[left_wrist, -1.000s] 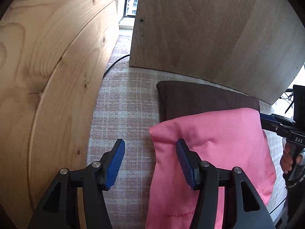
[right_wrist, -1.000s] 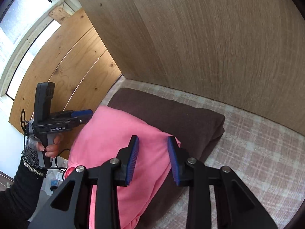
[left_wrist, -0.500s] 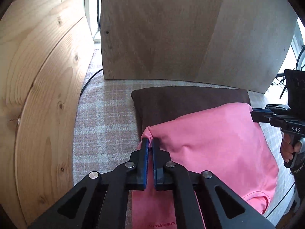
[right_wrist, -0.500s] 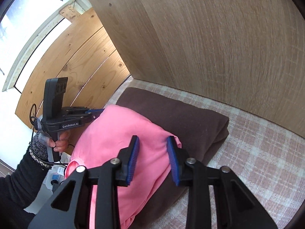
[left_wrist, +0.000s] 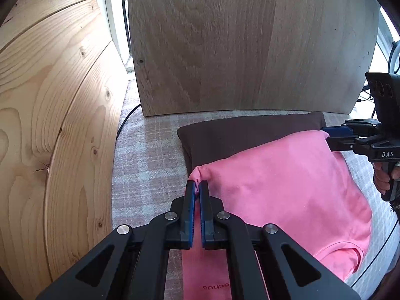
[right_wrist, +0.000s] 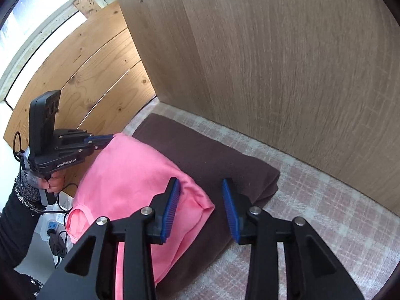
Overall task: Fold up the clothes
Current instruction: 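Carry the shirt with both tools onto the folded brown garment, then open both tools and release the shirt on the brown garment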
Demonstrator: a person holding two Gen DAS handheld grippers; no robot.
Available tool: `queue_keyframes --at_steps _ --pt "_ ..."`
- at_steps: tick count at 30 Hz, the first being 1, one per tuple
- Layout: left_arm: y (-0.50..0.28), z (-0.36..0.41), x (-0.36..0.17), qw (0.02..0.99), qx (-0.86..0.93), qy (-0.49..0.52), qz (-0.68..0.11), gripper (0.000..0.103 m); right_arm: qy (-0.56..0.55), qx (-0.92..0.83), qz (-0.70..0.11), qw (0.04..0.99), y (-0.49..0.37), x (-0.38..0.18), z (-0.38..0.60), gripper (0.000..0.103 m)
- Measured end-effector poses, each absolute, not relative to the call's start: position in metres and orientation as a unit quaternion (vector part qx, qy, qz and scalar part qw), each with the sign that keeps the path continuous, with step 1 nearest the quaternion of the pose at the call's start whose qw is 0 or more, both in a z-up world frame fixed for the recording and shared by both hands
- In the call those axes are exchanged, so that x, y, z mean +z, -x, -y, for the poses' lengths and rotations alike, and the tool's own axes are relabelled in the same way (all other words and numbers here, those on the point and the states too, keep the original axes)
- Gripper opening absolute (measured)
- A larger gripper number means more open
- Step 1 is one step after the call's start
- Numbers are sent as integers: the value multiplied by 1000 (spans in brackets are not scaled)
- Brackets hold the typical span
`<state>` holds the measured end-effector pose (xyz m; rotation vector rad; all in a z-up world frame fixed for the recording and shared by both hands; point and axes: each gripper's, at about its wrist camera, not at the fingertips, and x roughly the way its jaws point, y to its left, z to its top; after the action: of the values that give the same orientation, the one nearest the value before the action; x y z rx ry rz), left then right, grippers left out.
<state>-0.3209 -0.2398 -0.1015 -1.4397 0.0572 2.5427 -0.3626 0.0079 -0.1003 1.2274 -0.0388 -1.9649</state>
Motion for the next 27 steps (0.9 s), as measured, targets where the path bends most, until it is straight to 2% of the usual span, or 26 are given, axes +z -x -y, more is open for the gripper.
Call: queue_keyframes --at_steps 1,2,3,8,10,17,21,23,27 --pt "319 239 -97 110 868 485 -21 3 -487 -772 17 409 360 -102 -7 35" --pt "317 239 -92 110 870 480 -22 3 -485 -770 19 413 358 -102 -7 29" --pt "315 239 -87 111 873 475 -23 3 -483 -770 21 417 355 -103 -7 7" --pt "304 237 -64 114 886 449 -29 2 -443 -786 79 424 341 -76 -31 6" --pt "300 236 -55 115 891 439 -31 2 -424 -797 79 423 332 -60 -41 6" --pt "313 244 -55 67 890 448 -53 4 -463 -814 19 351 350 -75 -35 6" --pt "320 249 -54 39 889 452 -65 7 -485 -819 -16 306 362 -86 -31 10" --pt "324 251 -54 25 888 454 -71 8 -470 -835 -24 286 357 -77 -36 10" --pt "318 252 -50 18 887 455 -74 11 -429 -850 -15 305 333 -45 -41 15"
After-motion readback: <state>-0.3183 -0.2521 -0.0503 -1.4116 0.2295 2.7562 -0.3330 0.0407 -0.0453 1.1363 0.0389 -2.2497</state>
